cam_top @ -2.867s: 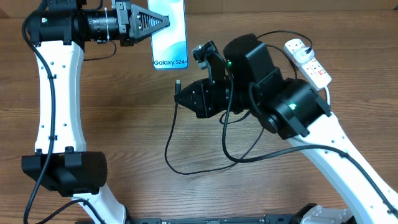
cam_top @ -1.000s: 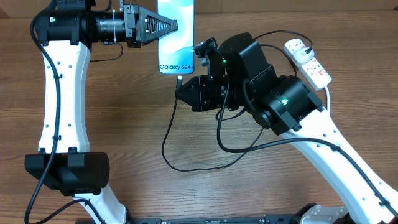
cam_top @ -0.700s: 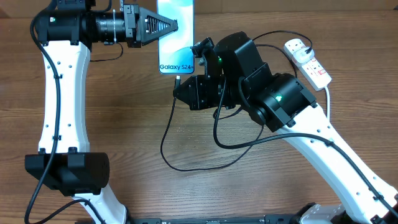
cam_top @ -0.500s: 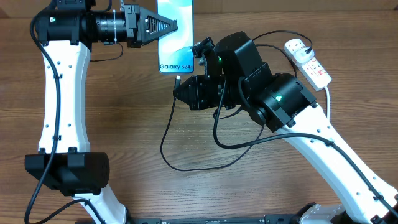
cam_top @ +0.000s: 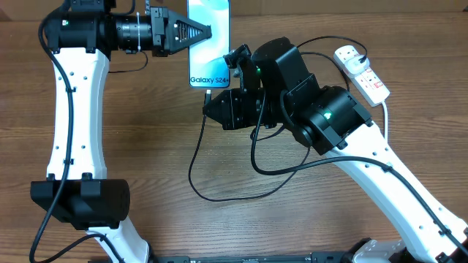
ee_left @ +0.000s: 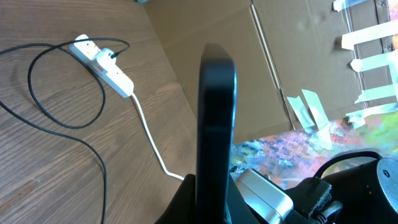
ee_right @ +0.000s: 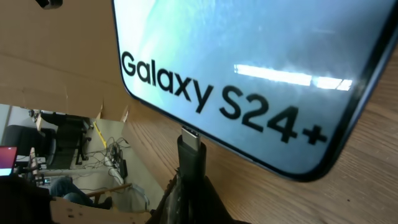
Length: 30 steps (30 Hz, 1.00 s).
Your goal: Plug charger to phone and switch on socket
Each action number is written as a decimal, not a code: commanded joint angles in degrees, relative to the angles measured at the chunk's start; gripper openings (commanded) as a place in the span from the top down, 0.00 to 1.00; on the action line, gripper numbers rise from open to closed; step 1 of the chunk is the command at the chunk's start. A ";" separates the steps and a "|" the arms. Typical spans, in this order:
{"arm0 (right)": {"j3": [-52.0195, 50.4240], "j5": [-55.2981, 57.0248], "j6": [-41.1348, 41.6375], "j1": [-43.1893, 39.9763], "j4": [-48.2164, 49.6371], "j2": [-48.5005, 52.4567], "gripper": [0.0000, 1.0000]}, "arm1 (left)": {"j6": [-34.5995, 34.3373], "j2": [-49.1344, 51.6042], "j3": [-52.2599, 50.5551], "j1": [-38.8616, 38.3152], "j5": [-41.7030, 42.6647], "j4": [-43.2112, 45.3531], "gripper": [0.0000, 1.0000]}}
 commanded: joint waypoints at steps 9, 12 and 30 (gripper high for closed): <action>1.49 0.85 -1.11 0.46 0.31 0.02 0.96 | 1.53 -0.79 0.55 -0.42 1.40 -0.59 0.96; 1.49 0.87 -1.51 0.44 0.35 0.02 0.96 | 1.55 -0.79 0.55 -0.42 1.51 -0.61 0.96; 1.49 1.46 -1.88 0.42 -0.33 0.02 0.96 | 2.78 -0.79 0.55 -0.42 3.98 -0.83 0.96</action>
